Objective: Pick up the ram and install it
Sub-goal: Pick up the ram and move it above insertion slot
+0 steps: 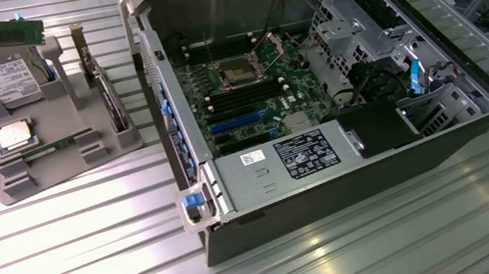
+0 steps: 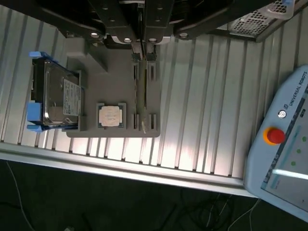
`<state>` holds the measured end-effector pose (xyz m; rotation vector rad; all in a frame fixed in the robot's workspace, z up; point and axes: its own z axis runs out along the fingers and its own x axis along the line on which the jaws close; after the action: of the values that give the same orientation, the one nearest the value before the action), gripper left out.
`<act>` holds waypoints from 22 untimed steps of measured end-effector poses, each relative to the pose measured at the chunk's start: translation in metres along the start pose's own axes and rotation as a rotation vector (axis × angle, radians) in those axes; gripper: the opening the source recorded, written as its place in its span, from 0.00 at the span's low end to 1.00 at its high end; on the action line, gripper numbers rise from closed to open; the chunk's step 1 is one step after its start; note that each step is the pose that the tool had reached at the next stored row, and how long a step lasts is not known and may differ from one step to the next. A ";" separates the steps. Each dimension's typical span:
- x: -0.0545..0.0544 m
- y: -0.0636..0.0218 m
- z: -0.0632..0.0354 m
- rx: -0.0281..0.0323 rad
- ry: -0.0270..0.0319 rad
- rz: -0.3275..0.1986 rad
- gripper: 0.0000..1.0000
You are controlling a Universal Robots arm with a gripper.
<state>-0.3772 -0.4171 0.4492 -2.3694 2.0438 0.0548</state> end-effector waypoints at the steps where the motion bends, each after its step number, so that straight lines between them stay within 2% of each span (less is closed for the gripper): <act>1: 0.000 0.0000 0.0000 0.0043 -0.0291 0.000 0.12; 2: 0.000 -0.0007 0.0000 0.0084 -0.0571 -0.001 0.12; 3: 0.001 -0.0028 0.0000 0.0087 -0.0658 -0.001 0.12; 7: 0.002 -0.0103 -0.0002 0.0039 -0.0711 -0.001 0.12; 10: 0.005 -0.0224 -0.0005 -0.0045 -0.0811 0.000 0.12; 17: 0.008 -0.0369 -0.0008 -0.0161 -0.0966 0.000 0.12; 20: 0.010 -0.0444 -0.0010 -0.0222 -0.1079 0.001 0.12; 22: 0.011 -0.0475 -0.0010 -0.0249 -0.1116 0.001 0.12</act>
<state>-0.3286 -0.4210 0.4492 -2.3223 2.0056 0.2088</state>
